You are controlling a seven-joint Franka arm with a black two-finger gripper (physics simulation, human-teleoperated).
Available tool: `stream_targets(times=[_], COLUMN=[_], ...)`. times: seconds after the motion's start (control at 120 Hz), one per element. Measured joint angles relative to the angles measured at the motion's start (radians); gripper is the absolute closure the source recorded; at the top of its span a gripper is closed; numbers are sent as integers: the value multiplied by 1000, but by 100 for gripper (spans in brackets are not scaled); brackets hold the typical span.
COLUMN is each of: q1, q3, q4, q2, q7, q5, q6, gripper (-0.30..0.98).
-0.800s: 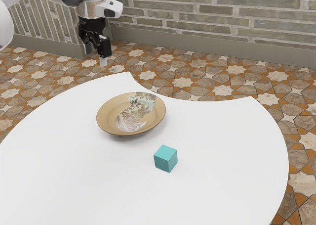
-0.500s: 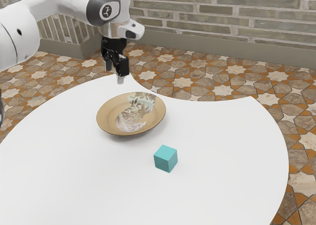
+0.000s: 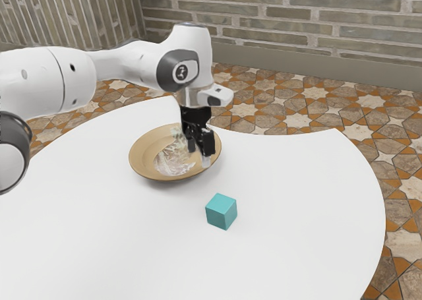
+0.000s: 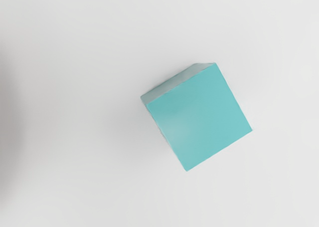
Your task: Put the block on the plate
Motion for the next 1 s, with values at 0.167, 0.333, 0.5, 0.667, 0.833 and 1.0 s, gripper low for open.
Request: stream_targets(times=[0.167,0.333,0.5,0.667,0.833,1.0], q1=[-37,-56,-55,-49,-45,-46], q3=[-4,-4,-1,8,16,15], q4=[-79,-121,-147,-169,-169,-170], q2=[28,83,95,106,141,165], q7=[1,-37,-114,-205,-283,-342], q5=[-55,-71,-89,-99,-114,-118], q6=[81,185,265,311,359,388], gripper=[0,0,0,0,0,2])
